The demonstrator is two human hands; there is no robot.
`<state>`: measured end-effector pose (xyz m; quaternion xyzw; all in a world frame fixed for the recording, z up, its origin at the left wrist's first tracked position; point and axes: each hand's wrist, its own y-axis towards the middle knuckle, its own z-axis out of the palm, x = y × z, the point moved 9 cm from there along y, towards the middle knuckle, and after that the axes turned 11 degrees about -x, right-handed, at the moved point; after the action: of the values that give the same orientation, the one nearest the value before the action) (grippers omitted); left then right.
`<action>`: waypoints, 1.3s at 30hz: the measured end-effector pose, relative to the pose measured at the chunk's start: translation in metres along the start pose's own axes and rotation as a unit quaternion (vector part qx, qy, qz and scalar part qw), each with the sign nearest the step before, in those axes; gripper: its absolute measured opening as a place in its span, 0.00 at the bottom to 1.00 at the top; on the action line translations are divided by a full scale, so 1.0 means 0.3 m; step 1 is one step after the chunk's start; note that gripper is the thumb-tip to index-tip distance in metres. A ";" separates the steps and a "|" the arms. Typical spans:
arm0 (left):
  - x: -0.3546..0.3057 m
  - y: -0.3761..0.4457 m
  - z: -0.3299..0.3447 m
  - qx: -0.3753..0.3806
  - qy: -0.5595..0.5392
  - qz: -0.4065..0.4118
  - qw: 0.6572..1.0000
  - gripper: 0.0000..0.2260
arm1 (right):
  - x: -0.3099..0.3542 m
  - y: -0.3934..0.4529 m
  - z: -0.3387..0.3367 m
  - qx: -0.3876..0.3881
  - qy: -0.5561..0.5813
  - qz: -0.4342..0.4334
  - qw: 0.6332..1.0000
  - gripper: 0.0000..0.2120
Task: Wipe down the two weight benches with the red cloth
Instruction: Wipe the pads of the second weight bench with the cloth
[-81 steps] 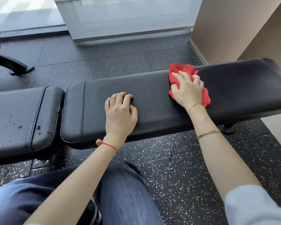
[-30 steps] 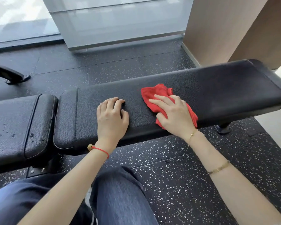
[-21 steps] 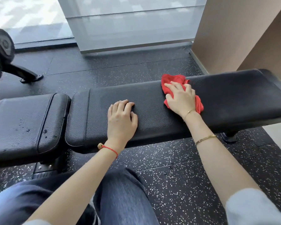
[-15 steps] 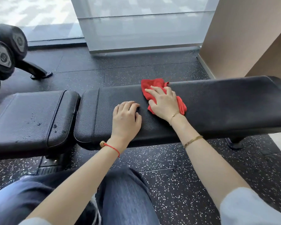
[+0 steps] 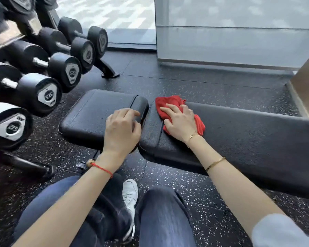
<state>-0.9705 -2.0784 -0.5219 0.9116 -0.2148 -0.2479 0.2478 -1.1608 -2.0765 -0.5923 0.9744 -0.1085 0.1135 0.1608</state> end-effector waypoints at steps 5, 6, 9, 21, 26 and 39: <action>0.160 0.114 -0.132 0.045 0.030 0.023 0.998 0.13 | 0.197 0.049 0.071 0.009 -0.007 -0.064 0.998 0.22; 0.196 0.134 -0.156 0.047 0.033 0.028 0.998 0.13 | 0.241 0.030 0.081 0.017 0.002 -0.088 0.996 0.23; 0.307 0.163 -0.185 0.034 0.043 0.030 0.998 0.13 | 0.343 -0.047 0.091 0.046 0.037 -0.157 0.986 0.24; 0.647 0.132 0.031 0.008 0.049 -0.055 0.997 0.15 | 0.382 0.123 0.135 0.034 0.013 -0.138 0.990 0.24; 0.695 0.113 0.059 -0.026 0.031 -0.078 0.996 0.15 | 0.556 0.004 0.163 0.045 0.048 -0.248 0.967 0.26; 0.730 0.108 0.063 -0.061 0.001 -0.101 0.993 0.17 | 0.682 0.231 0.259 0.046 0.024 -0.187 0.981 0.23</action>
<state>-0.8179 -2.2229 -0.5937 0.9118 -0.1063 -0.2838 0.2772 -0.9689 -2.2027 -0.5917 0.9809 0.0846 0.1095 0.1370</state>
